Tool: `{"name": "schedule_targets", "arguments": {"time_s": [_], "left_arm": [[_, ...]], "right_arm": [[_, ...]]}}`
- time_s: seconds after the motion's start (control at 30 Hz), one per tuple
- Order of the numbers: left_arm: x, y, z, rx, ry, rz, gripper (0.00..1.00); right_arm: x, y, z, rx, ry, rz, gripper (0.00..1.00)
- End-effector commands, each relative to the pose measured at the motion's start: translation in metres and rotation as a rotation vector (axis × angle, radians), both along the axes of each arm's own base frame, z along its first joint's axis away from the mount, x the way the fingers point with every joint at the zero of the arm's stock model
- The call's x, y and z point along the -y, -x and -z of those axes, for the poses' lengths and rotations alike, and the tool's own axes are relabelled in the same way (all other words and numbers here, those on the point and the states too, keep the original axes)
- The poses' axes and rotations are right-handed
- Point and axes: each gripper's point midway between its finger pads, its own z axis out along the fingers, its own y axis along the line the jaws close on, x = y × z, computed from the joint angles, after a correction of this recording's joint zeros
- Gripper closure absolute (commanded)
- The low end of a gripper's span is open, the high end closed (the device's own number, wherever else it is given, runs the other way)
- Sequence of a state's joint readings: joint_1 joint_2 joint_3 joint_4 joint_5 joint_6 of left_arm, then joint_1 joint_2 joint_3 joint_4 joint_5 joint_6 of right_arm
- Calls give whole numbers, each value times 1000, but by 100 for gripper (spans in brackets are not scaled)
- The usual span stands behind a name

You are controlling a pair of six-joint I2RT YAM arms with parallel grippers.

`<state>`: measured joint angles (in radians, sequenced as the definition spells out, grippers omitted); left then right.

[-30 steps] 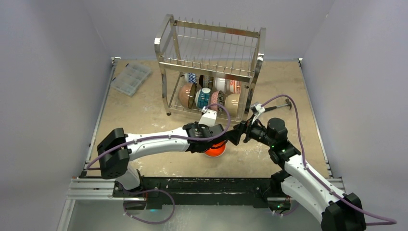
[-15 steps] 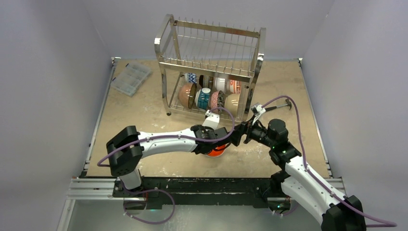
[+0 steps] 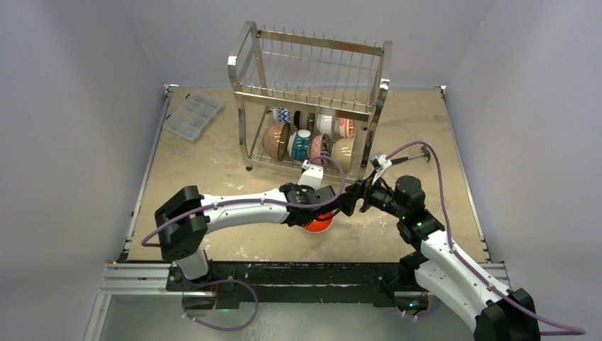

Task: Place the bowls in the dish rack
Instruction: Pick up the bowl from the center of the board, then turn the bowl upside down on the dish rack.

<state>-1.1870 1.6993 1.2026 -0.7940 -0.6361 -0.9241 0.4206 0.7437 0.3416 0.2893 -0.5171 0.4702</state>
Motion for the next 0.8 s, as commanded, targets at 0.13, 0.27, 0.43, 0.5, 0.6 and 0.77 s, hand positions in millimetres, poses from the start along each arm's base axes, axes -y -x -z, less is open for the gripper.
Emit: {"name": "schedule_targets", "arguments": {"time_s": [0.13,0.27,0.43,0.5,0.6,0.77], "left_arm": [[10,-6,-52,78,138,1,100],[13,-7,-67,99,194,9,100],[16,-9,-87,134,275,7,100],[19,-10,-97,154,318,13,100],[25,-13,-113,186,378,28,100],[40,-15,-127,205,444,72,100]], "right_arm": [[-4,2,-10,43,-7,-37,1],[-6,3,-10,44,-9,-50,1],[-8,5,-8,36,-8,-74,1],[-9,7,-5,28,-9,-86,2],[-11,8,0,11,-6,-101,3],[-16,10,3,-2,-22,-138,9]]}}
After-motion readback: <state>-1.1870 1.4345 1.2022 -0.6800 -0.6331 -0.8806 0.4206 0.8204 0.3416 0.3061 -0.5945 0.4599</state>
